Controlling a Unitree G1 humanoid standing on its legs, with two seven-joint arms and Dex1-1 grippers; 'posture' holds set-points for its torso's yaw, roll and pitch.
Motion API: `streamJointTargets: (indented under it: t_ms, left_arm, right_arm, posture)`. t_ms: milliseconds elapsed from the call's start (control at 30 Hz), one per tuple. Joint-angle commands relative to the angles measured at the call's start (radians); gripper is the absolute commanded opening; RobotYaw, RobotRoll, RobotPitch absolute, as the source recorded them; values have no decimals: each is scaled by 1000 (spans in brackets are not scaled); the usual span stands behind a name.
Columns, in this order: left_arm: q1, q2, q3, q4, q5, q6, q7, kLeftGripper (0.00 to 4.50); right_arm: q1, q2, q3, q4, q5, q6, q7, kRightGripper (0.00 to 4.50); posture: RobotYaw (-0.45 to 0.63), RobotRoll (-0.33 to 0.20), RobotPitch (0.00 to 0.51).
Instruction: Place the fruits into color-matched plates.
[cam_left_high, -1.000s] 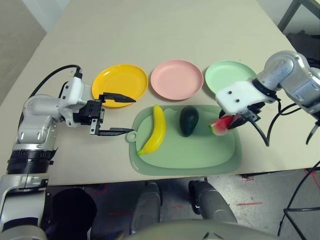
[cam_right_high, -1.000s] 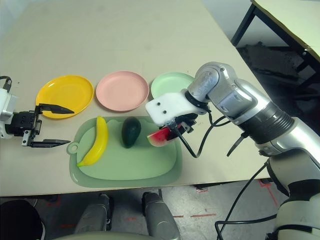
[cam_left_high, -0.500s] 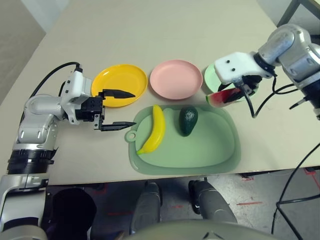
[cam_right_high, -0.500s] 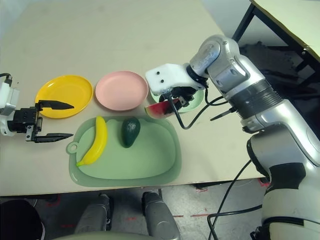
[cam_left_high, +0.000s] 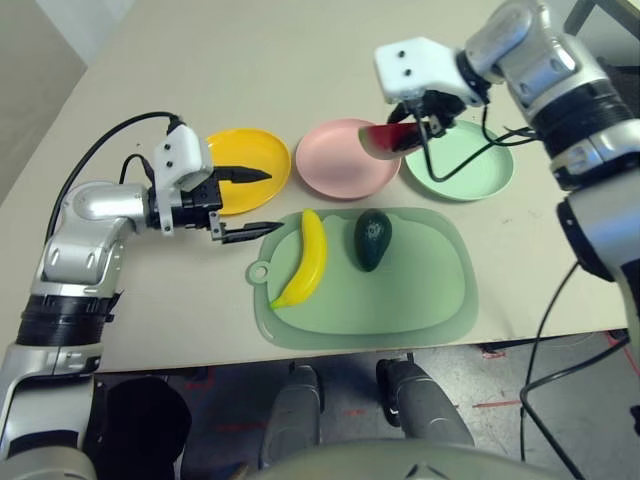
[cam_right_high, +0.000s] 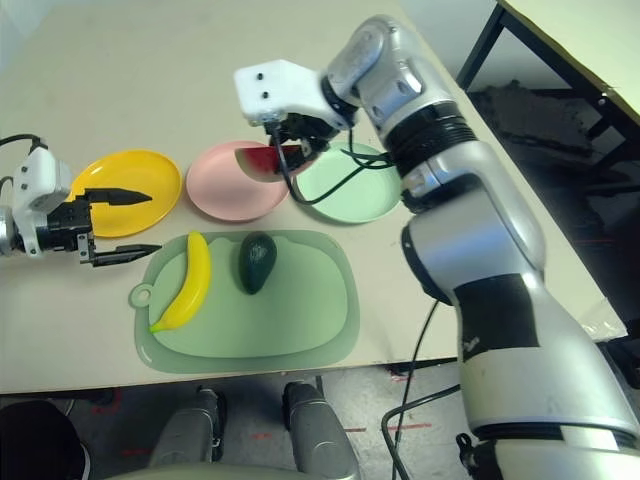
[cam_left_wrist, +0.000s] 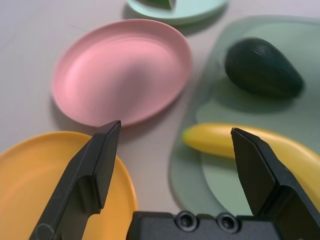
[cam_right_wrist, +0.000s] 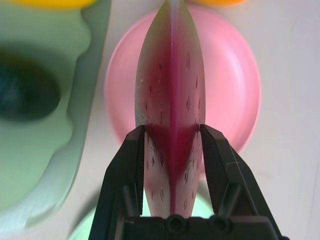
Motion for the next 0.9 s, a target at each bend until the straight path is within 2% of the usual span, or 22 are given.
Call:
streamJointTargets:
  t_ms: [33, 400, 767, 800, 833, 900]
  left_arm:
    - [-18, -6, -21, -69, 17, 88, 67, 4500]
    - [-28, -7, -10, -117, 0, 148, 112, 4500]
    - [-19, -5, -5, -105, 1, 125, 113, 4500]
    - [-17, -5, -5, -103, 0, 123, 112, 4500]
    - [-14, -4, -5, -100, 2, 119, 110, 4500]
    - [-10, 2, -12, -93, 12, 107, 105, 4500]
  right_arm:
    - [-41, 63, -43, 70, -32, -18, -67, 1690]
    - [1, 169, -49, 157, -148, -35, -198, 1690]
    - [36, 167, -47, 185, -251, -31, -324, 1690]
    - [38, 165, -48, 185, -257, -34, -329, 2443]
    - [40, 164, -50, 185, -261, -37, -330, 2647]
    - [42, 163, -54, 185, -265, -42, -328, 3338]
  posture:
    - [19, 0, 189]
    - [43, 0, 191]
    - [52, 0, 194]
    - [51, 0, 194]
    - [49, 0, 196]
    - [48, 0, 195]
